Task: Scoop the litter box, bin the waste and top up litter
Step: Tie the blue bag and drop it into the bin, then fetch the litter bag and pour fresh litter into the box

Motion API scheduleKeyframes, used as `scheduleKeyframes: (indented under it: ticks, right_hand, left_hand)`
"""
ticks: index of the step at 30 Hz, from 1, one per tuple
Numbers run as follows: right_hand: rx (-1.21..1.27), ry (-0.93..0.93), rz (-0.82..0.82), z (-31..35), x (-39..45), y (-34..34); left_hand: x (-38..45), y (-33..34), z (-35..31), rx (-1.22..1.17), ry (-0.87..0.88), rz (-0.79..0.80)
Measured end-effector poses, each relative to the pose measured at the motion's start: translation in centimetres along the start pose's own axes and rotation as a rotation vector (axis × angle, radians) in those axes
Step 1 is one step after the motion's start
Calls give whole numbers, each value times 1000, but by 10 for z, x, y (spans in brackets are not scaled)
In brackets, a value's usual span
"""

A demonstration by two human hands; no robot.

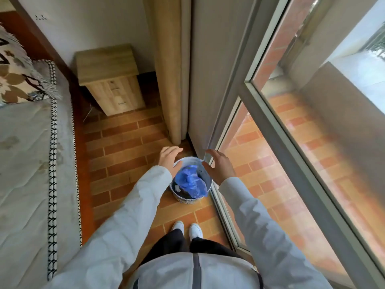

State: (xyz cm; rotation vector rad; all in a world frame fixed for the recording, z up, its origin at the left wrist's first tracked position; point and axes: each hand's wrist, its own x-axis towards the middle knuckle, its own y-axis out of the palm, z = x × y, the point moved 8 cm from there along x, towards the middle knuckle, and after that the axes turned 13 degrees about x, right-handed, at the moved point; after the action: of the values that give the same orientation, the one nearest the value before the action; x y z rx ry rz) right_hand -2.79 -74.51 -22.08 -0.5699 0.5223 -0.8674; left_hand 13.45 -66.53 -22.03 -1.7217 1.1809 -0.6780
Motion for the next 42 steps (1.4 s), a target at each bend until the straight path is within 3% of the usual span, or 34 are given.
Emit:
scheduleKeyframes:
  ticks: [7, 14, 33, 42]
  right_hand:
    - [-46, 19, -45, 3, 9, 5]
    - [-49, -24, -122, 14, 1, -4]
    - [-80, -75, -330, 14, -92, -50]
    - [-60, 97, -577, 22, -163, -43]
  left_hand:
    - [10, -16, 28, 68, 77, -130]
    - [5, -26, 32, 146, 112, -112]
    - [-49, -52, -16, 153, 298, -291]
    - [-55, -57, -30, 119, 484, -175]
